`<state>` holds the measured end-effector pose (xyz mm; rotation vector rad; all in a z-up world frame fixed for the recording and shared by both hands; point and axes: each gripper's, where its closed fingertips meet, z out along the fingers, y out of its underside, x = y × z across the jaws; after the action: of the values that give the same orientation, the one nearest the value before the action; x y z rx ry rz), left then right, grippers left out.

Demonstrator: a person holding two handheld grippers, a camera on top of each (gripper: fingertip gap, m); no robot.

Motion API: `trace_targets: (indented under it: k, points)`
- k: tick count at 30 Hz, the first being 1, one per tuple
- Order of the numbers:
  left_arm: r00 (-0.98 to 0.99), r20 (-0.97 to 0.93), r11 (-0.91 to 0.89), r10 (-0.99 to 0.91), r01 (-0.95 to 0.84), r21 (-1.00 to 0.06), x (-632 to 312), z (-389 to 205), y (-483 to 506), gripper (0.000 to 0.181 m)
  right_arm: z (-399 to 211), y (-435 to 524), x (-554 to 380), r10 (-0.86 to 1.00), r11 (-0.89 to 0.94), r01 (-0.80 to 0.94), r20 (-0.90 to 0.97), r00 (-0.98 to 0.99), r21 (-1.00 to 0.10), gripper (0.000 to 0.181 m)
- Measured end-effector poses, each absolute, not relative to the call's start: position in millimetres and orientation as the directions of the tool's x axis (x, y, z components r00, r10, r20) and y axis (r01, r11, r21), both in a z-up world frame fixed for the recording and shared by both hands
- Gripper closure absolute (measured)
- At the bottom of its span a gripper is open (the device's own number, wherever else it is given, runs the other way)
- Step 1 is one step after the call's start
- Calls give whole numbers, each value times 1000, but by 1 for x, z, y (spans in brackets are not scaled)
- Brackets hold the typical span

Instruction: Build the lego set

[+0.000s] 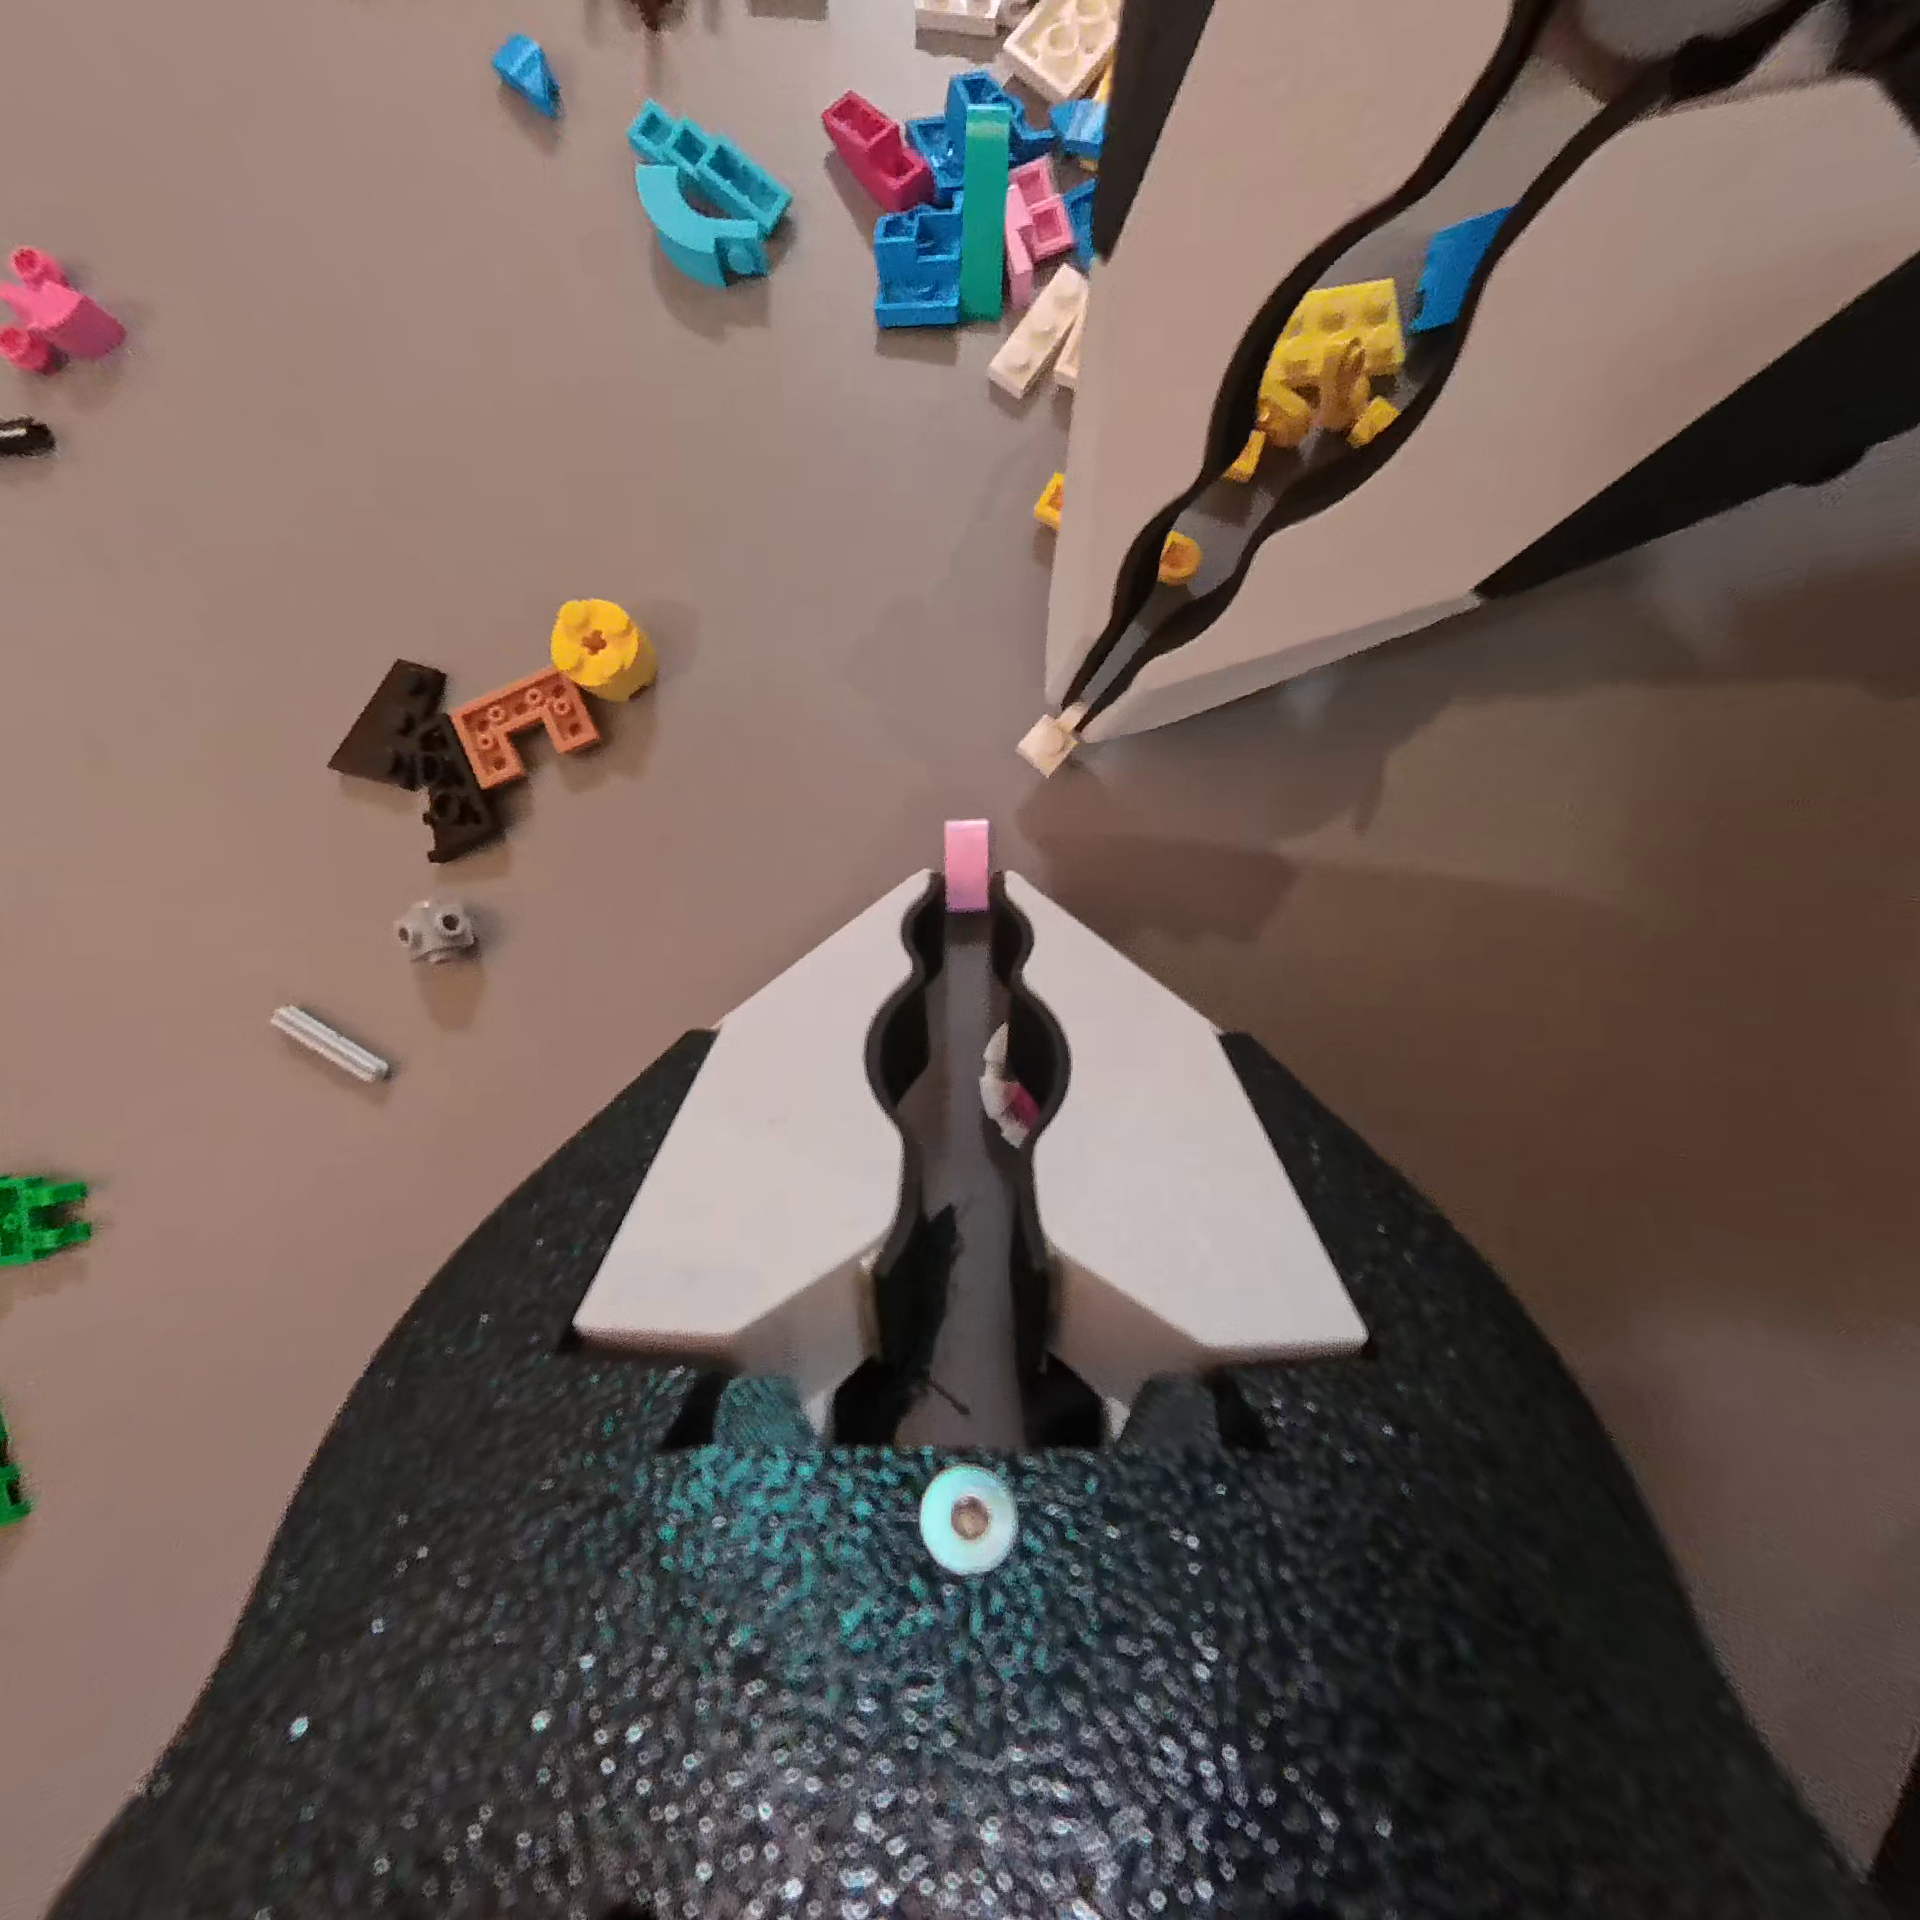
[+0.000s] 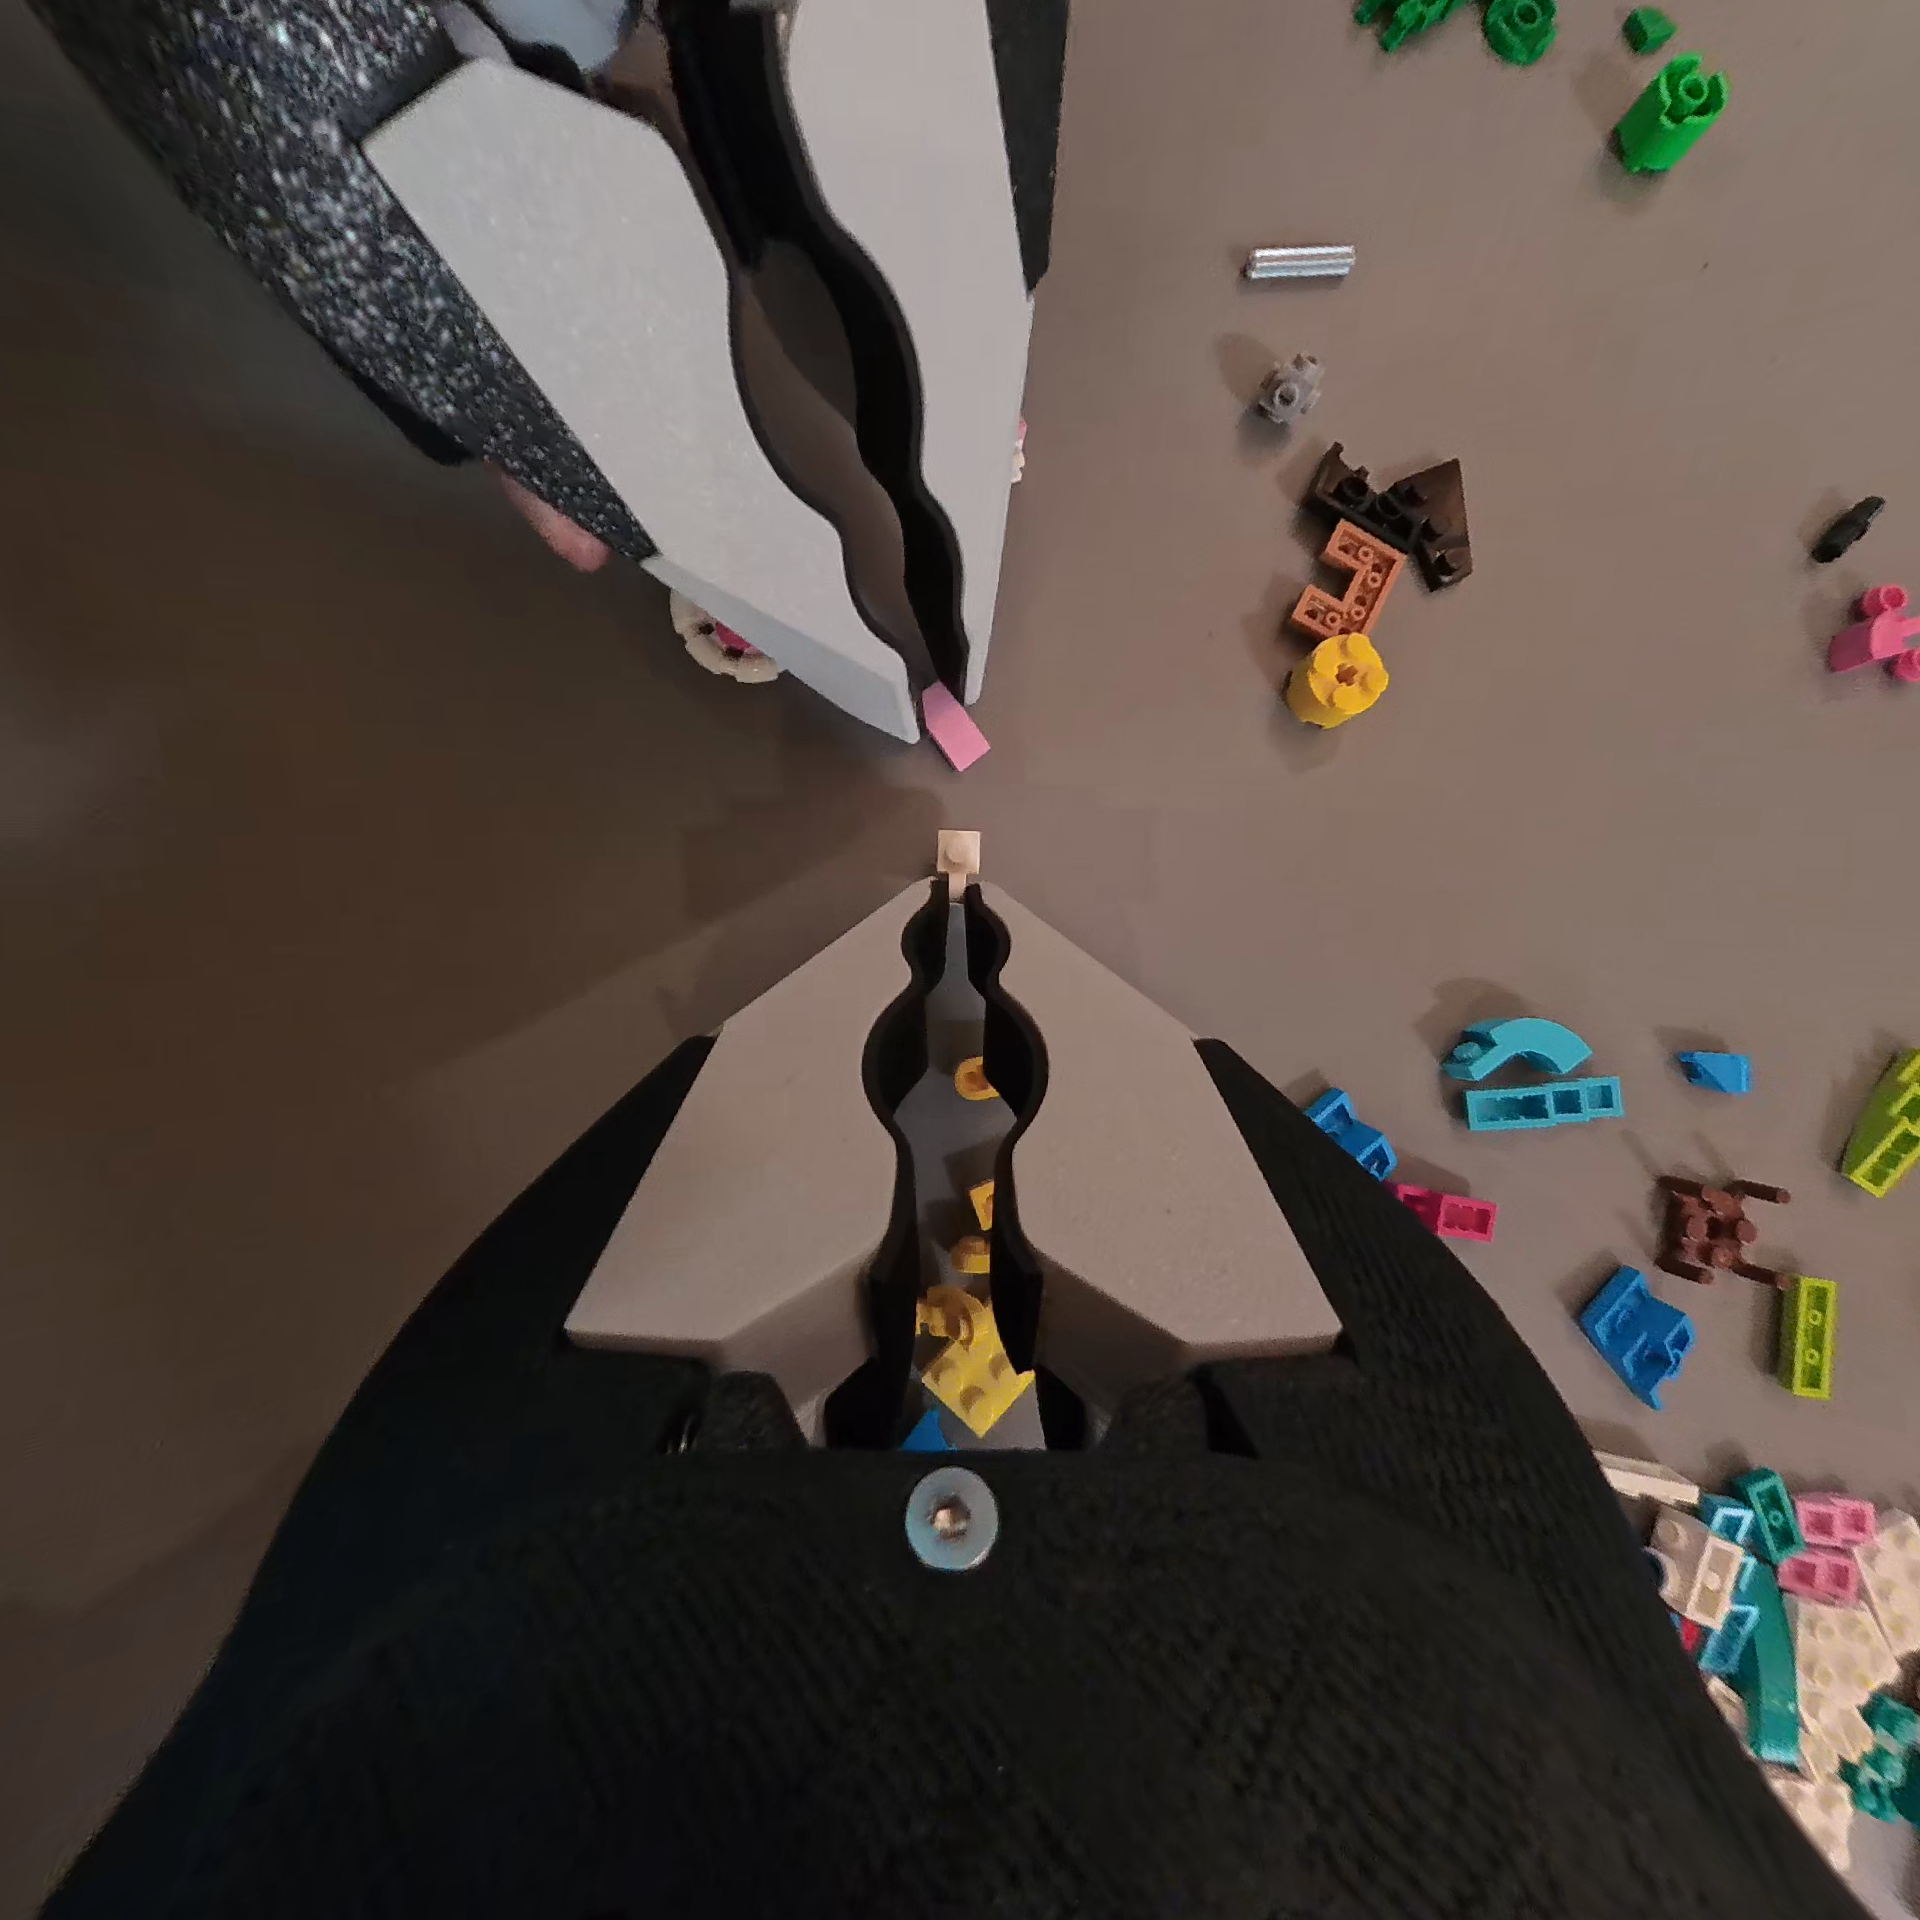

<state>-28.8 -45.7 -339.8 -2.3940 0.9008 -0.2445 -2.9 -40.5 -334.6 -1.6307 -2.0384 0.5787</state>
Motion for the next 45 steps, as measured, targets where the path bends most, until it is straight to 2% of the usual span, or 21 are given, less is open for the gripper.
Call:
trace_targets:
  k: [10, 17, 27, 34, 38, 45]
  points:
    - [596, 9, -470, -803, -622, -626, -23, -339, -49, 175, -339, -44, -2, 968, 245, 786, 103, -227, -568, 179]
    - [470, -29, -308, -882, -621, -721, -8, -329, -50, 175, -339, -47, -2, 965, 253, 777, 96, -243, -576, 179]
    - [403, -29, -276, -915, -676, -683, -7, -337, -50, 175, -339, -51, -3, 965, 233, 752, 51, -258, -617, 179]
    - [313, -31, -232, -949, -764, -601, -7, -339, -51, 175, -339, -51, -3, 964, 246, 754, 70, -258, -609, 179]
    - [291, -26, -227, -956, -795, -563, -7, -340, -51, 176, -338, -48, -3, 971, 220, 742, 70, -228, -633, 169]
    - [290, -2, -239, -957, -791, -563, -7, -340, -51, 176, -338, -52, -5, 978, 145, 701, -5, -207, -698, 176]
